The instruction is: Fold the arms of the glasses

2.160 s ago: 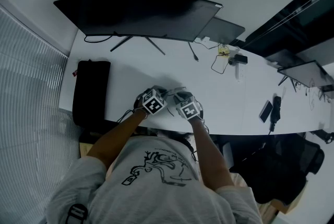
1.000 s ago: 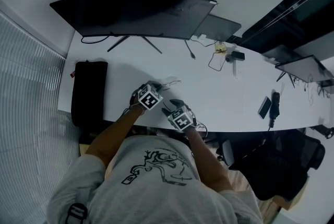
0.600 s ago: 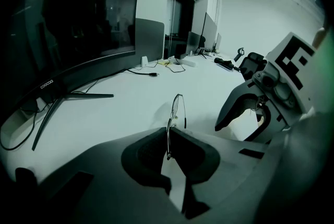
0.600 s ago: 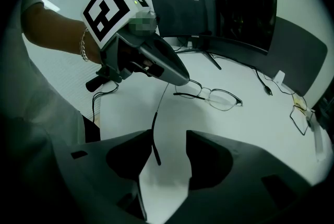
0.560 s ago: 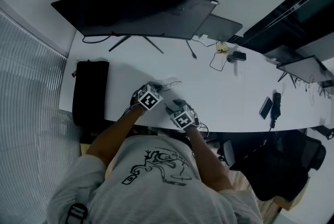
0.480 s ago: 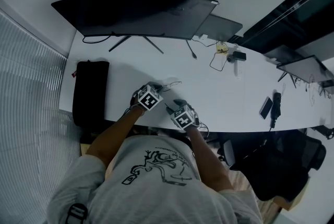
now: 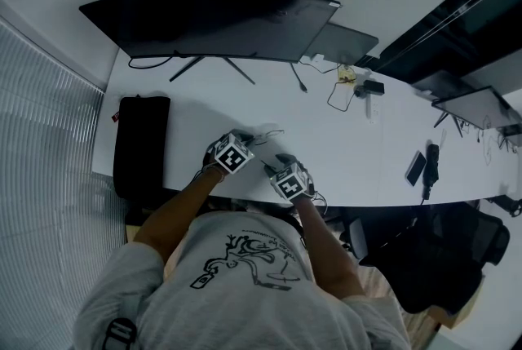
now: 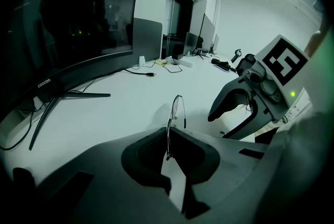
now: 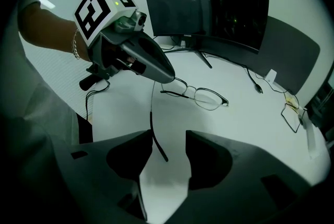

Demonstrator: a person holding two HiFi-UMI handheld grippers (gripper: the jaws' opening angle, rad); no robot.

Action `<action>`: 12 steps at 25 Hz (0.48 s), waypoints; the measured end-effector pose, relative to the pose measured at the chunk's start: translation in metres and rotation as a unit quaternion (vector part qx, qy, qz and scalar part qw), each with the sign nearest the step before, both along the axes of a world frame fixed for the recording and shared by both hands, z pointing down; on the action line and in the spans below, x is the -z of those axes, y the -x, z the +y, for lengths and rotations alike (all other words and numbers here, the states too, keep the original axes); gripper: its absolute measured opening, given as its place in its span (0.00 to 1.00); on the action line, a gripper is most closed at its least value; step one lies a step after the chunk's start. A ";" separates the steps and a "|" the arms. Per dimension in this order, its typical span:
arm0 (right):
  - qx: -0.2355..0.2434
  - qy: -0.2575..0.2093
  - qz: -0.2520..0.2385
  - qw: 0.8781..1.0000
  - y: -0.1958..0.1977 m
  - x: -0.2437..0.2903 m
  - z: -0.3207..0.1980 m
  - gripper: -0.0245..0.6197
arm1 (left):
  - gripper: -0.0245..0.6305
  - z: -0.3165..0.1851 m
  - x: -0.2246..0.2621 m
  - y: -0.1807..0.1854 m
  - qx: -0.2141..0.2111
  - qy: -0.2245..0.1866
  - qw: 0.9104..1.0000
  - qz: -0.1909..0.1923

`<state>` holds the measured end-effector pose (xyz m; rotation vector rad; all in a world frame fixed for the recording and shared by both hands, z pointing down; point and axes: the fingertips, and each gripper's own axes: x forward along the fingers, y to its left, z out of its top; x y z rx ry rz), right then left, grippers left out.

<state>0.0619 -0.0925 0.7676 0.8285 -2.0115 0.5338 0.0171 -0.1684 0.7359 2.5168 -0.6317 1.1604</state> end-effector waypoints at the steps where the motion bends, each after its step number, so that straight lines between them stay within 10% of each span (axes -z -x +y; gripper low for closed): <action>1: -0.001 -0.001 0.001 1.000 -0.001 0.000 -0.001 0.36 | 0.09 0.000 0.000 0.000 0.000 0.001 1.000 0.000; 12: -0.012 -0.006 0.014 1.000 -0.010 0.000 -0.010 0.36 | 0.09 0.004 -0.001 0.001 -0.010 0.005 1.000 -0.002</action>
